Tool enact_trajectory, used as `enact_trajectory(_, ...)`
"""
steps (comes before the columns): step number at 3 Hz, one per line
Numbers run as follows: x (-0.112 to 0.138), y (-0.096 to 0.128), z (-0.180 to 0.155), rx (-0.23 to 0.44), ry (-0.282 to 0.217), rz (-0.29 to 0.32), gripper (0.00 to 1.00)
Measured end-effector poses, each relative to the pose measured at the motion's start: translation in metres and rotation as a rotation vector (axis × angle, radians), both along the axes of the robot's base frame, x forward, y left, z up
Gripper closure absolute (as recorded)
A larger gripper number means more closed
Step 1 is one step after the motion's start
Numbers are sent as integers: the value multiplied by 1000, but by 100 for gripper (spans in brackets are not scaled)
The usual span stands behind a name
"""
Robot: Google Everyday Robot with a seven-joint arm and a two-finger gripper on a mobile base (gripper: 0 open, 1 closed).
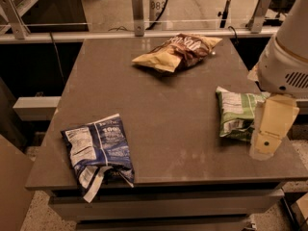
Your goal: Move green jalapeno chip bag near blue chip bag
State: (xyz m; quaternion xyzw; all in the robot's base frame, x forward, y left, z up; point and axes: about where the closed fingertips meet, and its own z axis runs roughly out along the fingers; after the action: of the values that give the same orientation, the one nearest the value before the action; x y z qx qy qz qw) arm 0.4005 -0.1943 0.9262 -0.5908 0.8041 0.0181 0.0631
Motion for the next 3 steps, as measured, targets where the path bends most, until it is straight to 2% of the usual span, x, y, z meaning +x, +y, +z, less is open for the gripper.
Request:
enact_trajectory(1, 9, 1, -1, -16, -14, 16, 0)
enact_trajectory(3, 18, -13, -20, -111, 11, 49, 0)
